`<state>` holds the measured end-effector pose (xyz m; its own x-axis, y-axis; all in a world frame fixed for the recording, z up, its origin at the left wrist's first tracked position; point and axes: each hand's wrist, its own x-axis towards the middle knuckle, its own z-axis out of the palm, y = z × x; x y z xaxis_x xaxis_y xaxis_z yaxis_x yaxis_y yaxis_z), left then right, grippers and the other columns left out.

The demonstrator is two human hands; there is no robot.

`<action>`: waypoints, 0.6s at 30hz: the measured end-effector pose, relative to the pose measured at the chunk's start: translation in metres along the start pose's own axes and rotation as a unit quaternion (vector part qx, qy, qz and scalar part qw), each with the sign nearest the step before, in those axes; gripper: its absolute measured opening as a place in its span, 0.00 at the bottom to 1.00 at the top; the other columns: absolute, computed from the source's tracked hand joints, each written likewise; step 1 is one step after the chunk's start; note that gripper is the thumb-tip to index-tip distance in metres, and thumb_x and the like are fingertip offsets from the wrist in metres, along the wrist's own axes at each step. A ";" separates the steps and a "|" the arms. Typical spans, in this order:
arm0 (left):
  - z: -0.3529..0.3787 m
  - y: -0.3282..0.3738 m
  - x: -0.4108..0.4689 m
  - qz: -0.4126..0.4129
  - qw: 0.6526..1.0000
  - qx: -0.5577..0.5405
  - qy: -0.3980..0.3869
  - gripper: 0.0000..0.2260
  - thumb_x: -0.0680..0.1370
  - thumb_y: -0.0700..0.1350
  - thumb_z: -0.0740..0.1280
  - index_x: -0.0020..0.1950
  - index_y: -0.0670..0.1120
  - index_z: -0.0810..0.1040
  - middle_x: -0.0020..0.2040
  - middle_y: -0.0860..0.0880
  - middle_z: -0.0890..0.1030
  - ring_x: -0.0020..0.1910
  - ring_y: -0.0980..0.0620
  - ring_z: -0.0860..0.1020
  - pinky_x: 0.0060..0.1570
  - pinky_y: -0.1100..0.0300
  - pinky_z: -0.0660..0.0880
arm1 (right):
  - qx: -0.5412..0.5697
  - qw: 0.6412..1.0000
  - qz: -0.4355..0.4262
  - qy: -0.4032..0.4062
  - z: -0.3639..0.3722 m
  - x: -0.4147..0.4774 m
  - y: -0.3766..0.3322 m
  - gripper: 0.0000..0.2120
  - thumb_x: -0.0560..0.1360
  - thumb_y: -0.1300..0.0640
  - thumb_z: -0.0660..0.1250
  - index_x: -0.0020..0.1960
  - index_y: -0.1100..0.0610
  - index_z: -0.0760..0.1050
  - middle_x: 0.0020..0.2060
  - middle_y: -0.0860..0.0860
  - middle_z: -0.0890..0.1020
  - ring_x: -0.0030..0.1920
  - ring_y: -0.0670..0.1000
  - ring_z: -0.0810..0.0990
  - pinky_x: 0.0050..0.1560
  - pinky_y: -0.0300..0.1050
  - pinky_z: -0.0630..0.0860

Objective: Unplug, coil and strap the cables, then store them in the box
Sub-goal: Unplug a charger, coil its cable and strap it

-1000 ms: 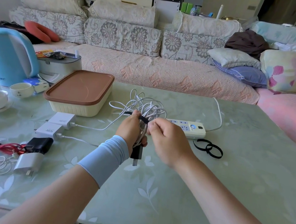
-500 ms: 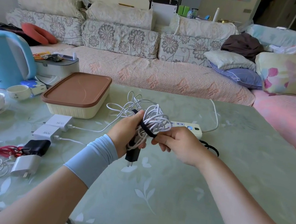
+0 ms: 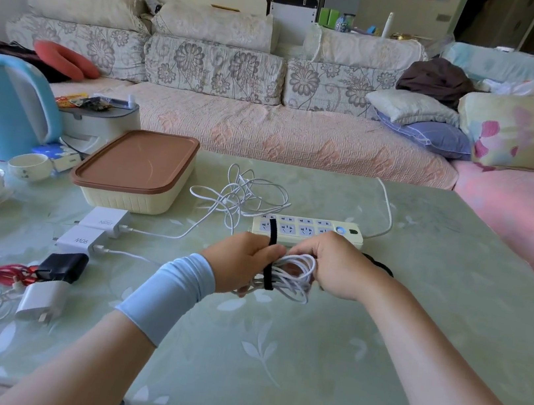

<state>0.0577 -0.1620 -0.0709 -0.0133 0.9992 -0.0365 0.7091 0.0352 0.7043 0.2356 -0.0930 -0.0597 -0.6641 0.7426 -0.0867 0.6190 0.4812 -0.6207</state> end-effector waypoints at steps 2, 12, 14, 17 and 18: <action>0.001 0.001 0.000 0.009 1.000 0.023 -0.001 0.20 0.81 0.57 0.56 0.45 0.41 0.75 0.30 0.45 0.77 0.22 0.49 0.73 0.24 0.64 0.70 | 0.111 0.994 0.012 -0.023 0.002 -0.001 -0.001 0.17 0.76 0.67 0.62 0.48 0.51 0.86 0.41 0.52 0.87 0.37 0.47 0.81 0.41 0.44 0.81; 0.008 0.007 0.003 0.057 0.988 0.139 0.032 0.18 0.82 0.56 0.56 0.34 0.52 0.66 0.33 0.55 0.71 0.32 0.51 0.72 0.36 0.58 0.66 | 0.218 0.969 0.100 0.052 0.007 -0.003 -0.010 0.11 0.73 0.61 0.66 0.47 0.52 0.87 0.44 0.53 0.87 0.42 0.47 0.81 0.54 0.49 0.80; 0.013 0.005 0.003 0.066 0.986 0.146 0.044 0.19 0.82 0.55 0.55 0.32 0.53 0.64 0.33 0.55 0.69 0.32 0.52 0.71 0.36 0.59 0.64 | 0.237 0.961 0.122 0.069 0.012 -0.002 -0.011 0.10 0.72 0.61 0.68 0.46 0.51 0.87 0.42 0.52 0.87 0.41 0.47 0.82 0.51 0.48 0.81; 0.018 0.007 0.003 0.092 0.981 0.160 0.059 0.19 0.83 0.53 0.55 0.31 0.55 0.62 0.34 0.54 0.67 0.38 0.48 0.71 0.40 0.58 0.66 | 0.265 0.946 0.159 0.098 0.015 0.000 -0.013 0.09 0.70 0.63 0.70 0.44 0.53 0.87 0.40 0.52 0.87 0.38 0.48 0.82 0.47 0.47 0.82; 0.019 0.009 0.003 0.096 0.980 0.164 0.063 0.19 0.83 0.53 0.55 0.31 0.55 0.62 0.34 0.54 0.67 0.38 0.48 0.70 0.40 0.57 0.67 | 0.279 0.939 0.168 0.113 0.016 0.000 -0.014 0.08 0.70 0.63 0.71 0.44 0.54 0.87 0.40 0.53 0.87 0.38 0.49 0.83 0.47 0.47 0.82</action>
<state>0.0774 -0.1592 -0.0785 0.0706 0.9815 0.1778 0.8949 -0.1410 0.4234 0.2205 -0.1073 -0.0634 -0.3256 0.9188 -0.2232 0.4197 -0.0711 -0.9049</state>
